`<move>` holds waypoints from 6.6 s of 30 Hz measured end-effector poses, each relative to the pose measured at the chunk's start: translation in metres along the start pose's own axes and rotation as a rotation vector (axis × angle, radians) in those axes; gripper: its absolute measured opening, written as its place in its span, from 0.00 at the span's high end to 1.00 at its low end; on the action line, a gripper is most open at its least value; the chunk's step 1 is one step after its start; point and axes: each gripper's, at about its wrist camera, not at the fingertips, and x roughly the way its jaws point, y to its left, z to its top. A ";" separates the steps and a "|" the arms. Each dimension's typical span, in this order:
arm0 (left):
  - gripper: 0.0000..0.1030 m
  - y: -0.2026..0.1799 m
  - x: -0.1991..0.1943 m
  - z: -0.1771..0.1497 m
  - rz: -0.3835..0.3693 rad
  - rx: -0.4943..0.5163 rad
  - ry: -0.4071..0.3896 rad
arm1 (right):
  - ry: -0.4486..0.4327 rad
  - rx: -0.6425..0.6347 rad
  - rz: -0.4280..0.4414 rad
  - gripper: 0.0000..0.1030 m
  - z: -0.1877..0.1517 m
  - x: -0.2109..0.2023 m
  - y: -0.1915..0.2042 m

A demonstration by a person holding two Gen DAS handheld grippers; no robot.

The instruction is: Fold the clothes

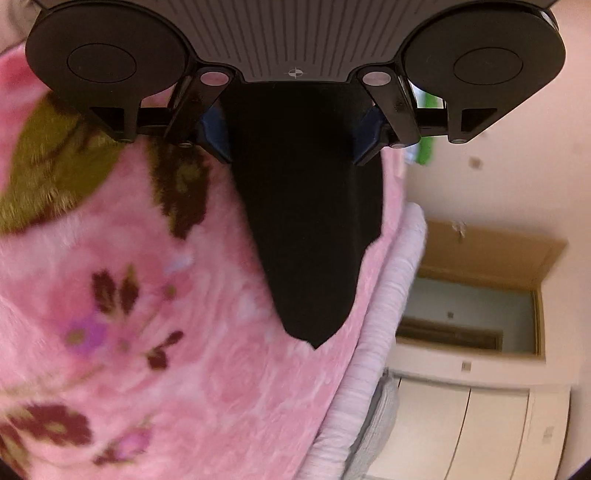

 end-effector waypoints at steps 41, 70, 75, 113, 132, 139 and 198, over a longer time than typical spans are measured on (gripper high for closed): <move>0.76 0.000 0.055 0.057 0.018 -0.105 -0.030 | -0.031 -0.713 -0.291 0.63 -0.023 0.121 0.172; 0.89 0.001 0.063 0.064 -0.044 -0.095 0.017 | -0.028 -0.823 -0.191 0.96 -0.042 0.120 0.173; 0.92 0.000 0.067 0.068 -0.004 -0.092 0.025 | 0.033 -0.893 -0.269 0.95 -0.046 0.139 0.168; 0.85 -0.063 0.080 0.047 -0.070 0.262 0.036 | -0.190 -0.149 -0.114 0.57 0.063 -0.023 0.012; 0.79 -0.116 -0.005 -0.032 0.179 0.425 -0.010 | -0.200 -0.701 -0.292 0.57 -0.018 -0.063 0.084; 0.79 -0.125 0.007 -0.064 0.402 0.479 0.028 | -0.142 -0.822 -0.372 0.57 -0.063 -0.058 0.069; 0.66 -0.173 -0.059 -0.182 0.652 0.620 0.050 | -0.162 -0.740 -0.678 0.53 -0.135 -0.113 0.091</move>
